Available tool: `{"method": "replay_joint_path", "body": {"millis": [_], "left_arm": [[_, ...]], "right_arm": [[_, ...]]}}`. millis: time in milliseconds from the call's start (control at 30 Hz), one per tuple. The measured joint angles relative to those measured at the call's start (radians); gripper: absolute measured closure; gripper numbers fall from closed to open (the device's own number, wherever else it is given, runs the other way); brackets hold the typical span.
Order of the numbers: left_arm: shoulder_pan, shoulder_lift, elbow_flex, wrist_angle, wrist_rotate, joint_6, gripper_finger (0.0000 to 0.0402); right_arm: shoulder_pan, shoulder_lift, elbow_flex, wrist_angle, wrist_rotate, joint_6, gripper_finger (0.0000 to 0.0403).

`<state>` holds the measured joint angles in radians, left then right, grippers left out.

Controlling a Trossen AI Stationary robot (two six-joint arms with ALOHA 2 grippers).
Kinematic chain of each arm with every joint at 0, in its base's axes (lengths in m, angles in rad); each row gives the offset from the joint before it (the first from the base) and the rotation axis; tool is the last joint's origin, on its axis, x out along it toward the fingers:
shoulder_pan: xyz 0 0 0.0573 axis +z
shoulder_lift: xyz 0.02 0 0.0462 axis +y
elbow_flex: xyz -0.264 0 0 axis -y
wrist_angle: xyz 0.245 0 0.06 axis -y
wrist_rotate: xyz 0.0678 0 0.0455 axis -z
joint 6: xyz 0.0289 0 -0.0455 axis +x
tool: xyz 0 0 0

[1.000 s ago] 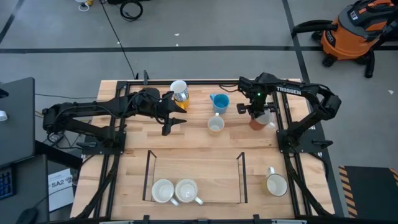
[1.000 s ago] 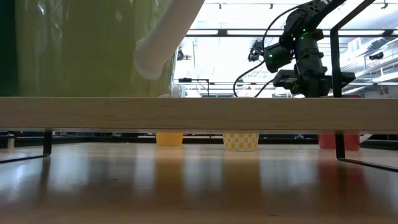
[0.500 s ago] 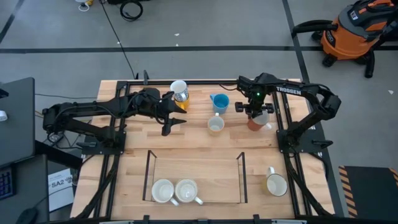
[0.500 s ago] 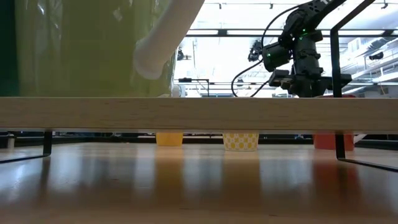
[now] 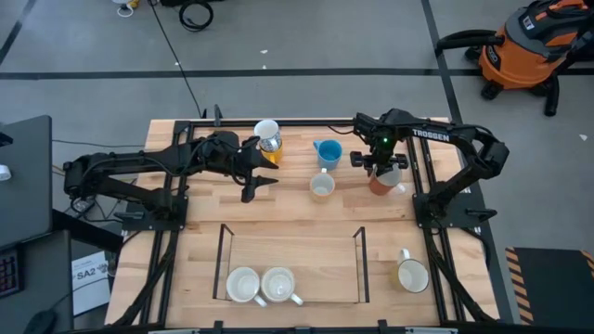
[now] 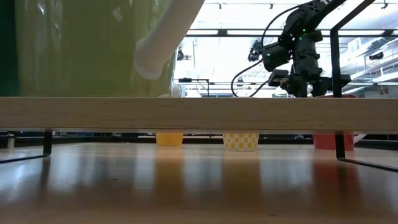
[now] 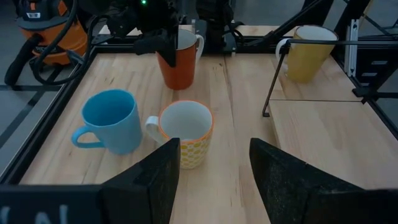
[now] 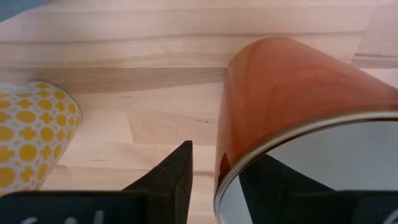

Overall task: Place coffee mugs
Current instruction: Put the red mug on the shelf

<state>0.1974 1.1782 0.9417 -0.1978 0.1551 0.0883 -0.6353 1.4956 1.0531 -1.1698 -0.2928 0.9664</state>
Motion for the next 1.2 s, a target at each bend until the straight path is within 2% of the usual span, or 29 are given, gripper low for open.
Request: {"method": "replay_joint_path", "body": {"millis": [400,800,967,1067,1200], "left_arm": [[0.000,0.000,0.000,0.000,0.000,0.000,0.0202],[0.000,0.000,0.000,0.000,0.000,0.000,0.0202],[0.000,0.000,0.000,0.000,0.000,0.000,0.0202],[0.000,0.000,0.000,0.000,0.000,0.000,0.0202],[0.000,0.000,0.000,0.000,0.000,0.000,0.0202]], "right_arm": [[0.000,-0.032,0.000,-0.001,-0.021,-0.023,0.0267],[0.000,-0.315,0.001,0.000,-0.023,-0.049,0.0267],[0.000,-0.445,0.001,0.016,-0.016,-0.194,0.0267],[0.000,-0.502,0.001,0.056,-0.013,-0.345,0.0267],[0.000,-0.547,0.002,0.132,0.047,-0.566,0.0267]]}}
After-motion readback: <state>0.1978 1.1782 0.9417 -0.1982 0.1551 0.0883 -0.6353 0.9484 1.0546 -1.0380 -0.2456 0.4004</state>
